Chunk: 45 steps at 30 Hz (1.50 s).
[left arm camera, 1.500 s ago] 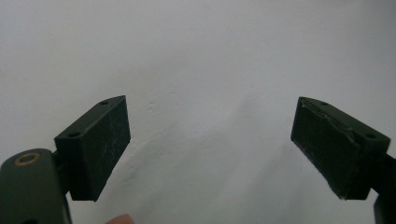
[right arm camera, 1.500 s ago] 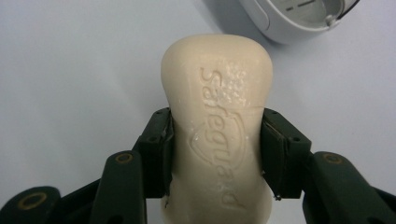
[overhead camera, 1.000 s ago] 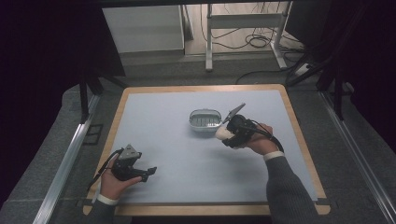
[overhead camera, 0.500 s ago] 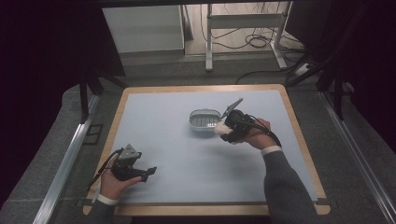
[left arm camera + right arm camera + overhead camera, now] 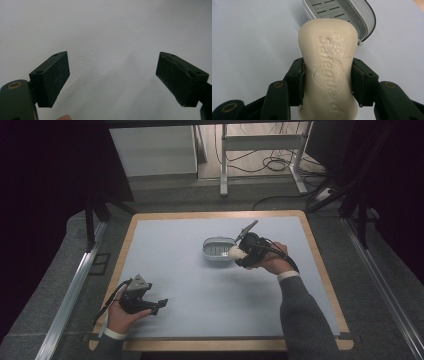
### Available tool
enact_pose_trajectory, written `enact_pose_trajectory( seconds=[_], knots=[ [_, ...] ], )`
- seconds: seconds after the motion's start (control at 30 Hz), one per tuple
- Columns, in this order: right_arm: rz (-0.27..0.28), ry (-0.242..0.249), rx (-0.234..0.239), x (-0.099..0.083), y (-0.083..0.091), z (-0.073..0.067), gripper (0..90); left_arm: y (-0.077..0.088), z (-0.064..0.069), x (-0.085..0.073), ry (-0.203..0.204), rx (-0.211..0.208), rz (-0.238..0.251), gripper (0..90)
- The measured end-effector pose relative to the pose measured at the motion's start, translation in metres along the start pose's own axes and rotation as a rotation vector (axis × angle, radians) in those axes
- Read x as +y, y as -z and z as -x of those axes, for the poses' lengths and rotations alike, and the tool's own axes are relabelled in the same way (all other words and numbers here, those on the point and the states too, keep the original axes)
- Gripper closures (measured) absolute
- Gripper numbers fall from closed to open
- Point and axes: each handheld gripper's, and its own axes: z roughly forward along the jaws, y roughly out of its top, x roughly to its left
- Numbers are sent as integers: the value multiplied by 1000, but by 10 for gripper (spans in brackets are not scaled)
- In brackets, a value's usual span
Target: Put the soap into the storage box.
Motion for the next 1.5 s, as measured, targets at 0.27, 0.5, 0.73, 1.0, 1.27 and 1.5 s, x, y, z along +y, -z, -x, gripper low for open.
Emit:
enact_pose_trajectory(
  seconds=[0.27, 0.5, 0.73, 1.0, 1.27, 1.5],
  knots=[
    [5, 11, 0, 7, 0, 3, 493, 0, 0, 0, 0, -1, 2, 122],
    [1, 14, -5, 10, -1, 8, 493, 3, -1, 0, 5, 5, 12, 123],
    [0, 26, -10, 19, -5, 11, 493, 2, -1, 0, 2, 5, 5, 122],
    [-3, 36, -13, 29, -12, 14, 493, 2, -1, 0, 3, 3, 8, 122],
    [-10, 55, -15, 39, -18, 21, 493, 4, -2, 0, 0, 6, 8, 122],
    [-11, 67, -6, 46, -26, 24, 493, 3, -2, 0, 1, 5, 7, 122]
  ],
)
